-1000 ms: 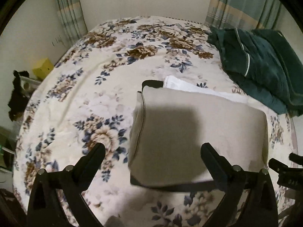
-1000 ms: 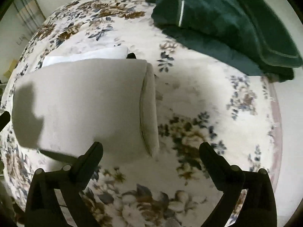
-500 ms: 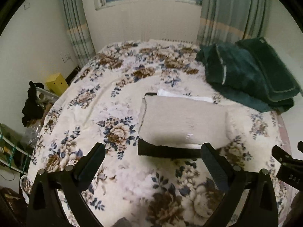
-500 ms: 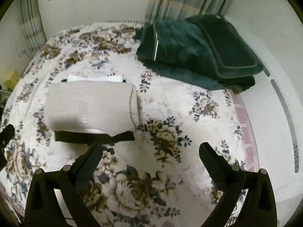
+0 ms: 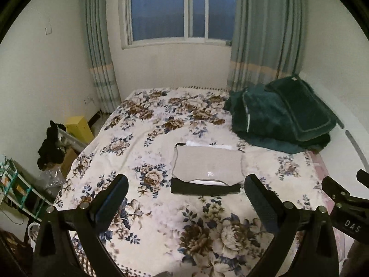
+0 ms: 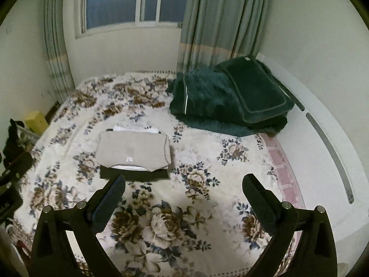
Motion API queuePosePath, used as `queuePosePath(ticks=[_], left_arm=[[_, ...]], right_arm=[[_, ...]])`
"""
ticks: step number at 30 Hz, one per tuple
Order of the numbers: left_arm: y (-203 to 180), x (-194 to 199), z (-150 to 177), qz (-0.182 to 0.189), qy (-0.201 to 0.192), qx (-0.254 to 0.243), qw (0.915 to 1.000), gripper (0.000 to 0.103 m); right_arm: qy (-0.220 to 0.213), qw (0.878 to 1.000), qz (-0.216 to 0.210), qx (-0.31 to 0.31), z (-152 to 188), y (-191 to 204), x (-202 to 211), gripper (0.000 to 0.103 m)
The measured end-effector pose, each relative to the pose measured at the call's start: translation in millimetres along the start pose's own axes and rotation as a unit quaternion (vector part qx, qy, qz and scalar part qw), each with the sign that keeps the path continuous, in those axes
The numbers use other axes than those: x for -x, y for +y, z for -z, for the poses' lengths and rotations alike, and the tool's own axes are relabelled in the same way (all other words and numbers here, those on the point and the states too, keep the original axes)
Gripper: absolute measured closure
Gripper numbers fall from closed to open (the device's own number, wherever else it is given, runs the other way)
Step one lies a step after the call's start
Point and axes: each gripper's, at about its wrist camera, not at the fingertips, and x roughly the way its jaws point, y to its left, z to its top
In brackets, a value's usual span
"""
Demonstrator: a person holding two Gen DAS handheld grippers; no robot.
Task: Fold small clothes
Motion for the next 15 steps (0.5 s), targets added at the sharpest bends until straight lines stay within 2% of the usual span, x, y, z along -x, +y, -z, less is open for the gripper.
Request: queuePosePath(ticks=[5,9,15], left_arm=[[-4,39,2,0.008,0.018,0.003,0.9998,0.000],[-7,62,1,0.014,0.033,0.004,0.9994,0.000],[-11,92,0,0.000,0.007,0.003,1.0000,0.000]], right_arm=[[-0.011,1.000,-0.005,-0.010,3,-18,64,0.000],[-0.011,1.000,-0.005,-0.010,4,-28,98,0.000],[-0.007,1.000,-0.010,-0.013,-1,-42,122,0.000]])
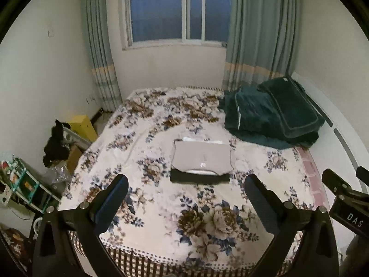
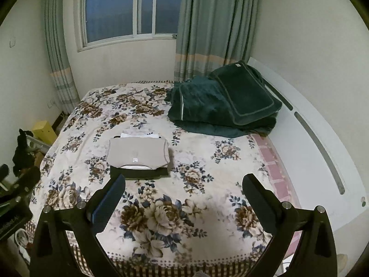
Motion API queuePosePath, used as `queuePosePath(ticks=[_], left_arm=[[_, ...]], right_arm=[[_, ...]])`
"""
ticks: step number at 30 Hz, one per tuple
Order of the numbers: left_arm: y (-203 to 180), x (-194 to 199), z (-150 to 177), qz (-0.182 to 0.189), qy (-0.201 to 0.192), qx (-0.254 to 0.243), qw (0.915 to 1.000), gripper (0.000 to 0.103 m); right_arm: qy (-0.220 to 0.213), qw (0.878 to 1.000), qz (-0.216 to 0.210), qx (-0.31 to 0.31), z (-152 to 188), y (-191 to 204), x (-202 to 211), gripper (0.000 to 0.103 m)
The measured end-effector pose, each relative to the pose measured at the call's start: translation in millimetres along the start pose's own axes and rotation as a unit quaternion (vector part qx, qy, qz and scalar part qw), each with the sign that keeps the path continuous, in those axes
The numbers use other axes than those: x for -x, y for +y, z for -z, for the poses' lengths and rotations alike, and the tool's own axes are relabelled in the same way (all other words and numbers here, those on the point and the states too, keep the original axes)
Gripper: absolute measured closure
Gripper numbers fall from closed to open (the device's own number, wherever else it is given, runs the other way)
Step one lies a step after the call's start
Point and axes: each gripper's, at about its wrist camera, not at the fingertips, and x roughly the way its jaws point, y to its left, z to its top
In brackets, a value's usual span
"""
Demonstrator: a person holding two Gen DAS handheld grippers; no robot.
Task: Fold small clothes
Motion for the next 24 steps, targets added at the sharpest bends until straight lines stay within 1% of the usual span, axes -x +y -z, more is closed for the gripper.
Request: queuePosePath(ticks=[6,17,24], left_arm=[[-4,12,2,0.002,-0.005,0.001,1.0000,0.000],[-3,27,6,-0.004,-0.009,0.001,0.9999,0.000],[-3,28,4,-0.006,-0.013,0.001,0.9999,0.000]], right_arm=[[-0.007,1.000,-0.010,0.012,-4,-4,12,0.000],[-0.009,1.000,-0.018,0.024,-7,-5,13,0.000],[-0.008,0.999,-0.019,0.030,-14,-7,10,0.000]])
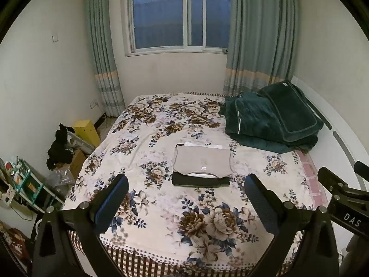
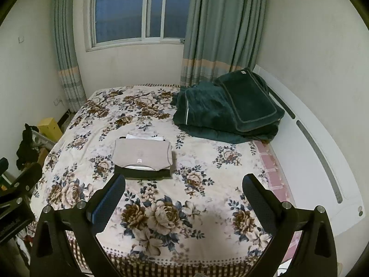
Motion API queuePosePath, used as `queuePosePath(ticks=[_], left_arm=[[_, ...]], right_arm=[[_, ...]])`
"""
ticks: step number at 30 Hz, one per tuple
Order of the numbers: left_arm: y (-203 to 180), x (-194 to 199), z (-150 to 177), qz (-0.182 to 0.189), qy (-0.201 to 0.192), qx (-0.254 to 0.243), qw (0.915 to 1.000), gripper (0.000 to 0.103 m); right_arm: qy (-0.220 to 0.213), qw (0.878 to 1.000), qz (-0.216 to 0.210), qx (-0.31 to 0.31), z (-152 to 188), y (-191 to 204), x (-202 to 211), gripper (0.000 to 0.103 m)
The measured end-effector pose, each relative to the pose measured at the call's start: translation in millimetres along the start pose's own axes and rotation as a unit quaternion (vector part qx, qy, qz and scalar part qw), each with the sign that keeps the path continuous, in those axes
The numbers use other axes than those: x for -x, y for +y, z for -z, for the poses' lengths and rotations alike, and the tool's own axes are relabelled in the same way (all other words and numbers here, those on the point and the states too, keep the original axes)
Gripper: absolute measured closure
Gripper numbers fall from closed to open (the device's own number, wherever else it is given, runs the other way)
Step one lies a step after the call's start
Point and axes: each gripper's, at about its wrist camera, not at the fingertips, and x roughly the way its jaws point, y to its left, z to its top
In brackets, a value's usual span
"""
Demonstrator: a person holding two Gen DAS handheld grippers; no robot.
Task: Fold small clothes
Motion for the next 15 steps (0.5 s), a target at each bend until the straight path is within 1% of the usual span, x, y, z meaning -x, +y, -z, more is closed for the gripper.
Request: queuePosePath(ticks=[15], left_arm=[[-2.2,3.9,2.0,-0.003,-0.003,0.001,1.0000,0.000]], right_arm=[[-0.002,1.000,-0.013,0.005,-4.8,2.9,-2.5,0.000]])
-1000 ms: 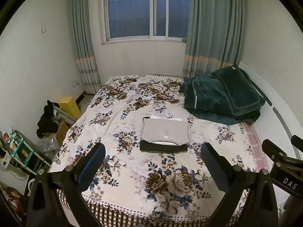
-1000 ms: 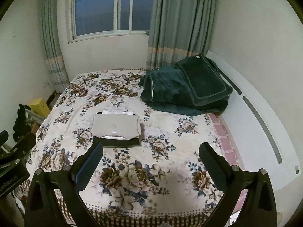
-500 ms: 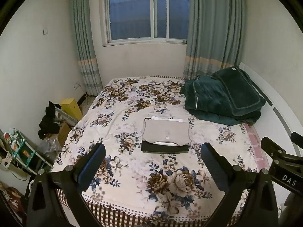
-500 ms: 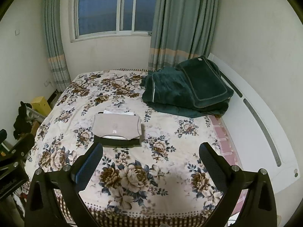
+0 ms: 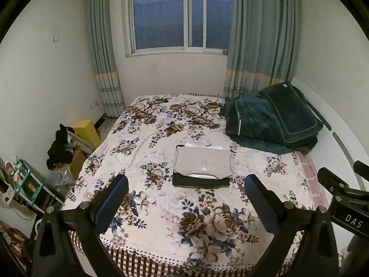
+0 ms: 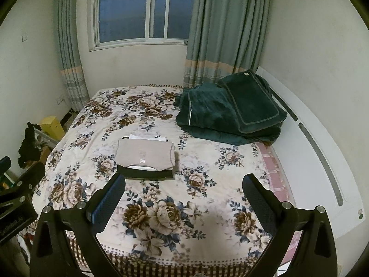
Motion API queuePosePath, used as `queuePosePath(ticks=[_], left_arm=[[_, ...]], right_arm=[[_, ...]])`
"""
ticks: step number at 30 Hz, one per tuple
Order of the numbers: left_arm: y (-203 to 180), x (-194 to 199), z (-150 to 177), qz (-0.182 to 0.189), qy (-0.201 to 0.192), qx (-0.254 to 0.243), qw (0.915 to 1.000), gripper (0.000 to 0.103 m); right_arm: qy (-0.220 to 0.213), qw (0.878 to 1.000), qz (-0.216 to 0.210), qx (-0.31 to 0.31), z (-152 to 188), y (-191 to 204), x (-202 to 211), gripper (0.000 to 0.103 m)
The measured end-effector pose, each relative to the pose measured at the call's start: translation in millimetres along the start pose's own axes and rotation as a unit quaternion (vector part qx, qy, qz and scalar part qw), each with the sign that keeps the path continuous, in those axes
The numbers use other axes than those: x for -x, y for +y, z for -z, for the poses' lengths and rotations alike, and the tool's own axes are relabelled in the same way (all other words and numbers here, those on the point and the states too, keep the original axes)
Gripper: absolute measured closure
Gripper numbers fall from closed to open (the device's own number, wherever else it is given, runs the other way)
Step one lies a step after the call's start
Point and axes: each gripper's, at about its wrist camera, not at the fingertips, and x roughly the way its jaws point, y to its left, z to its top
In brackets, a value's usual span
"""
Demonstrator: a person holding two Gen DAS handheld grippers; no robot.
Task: Fold small clothes
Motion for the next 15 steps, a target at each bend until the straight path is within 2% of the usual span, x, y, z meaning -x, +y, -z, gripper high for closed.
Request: queuePosePath(ticks=[15], left_arm=[[-0.3,1.6,-5.9,0.005,-0.003,0.003,1.0000,0.000]], right_arm=[[-0.002,1.000,-0.008,0.004,-0.1,2.8,1.1,0.000]])
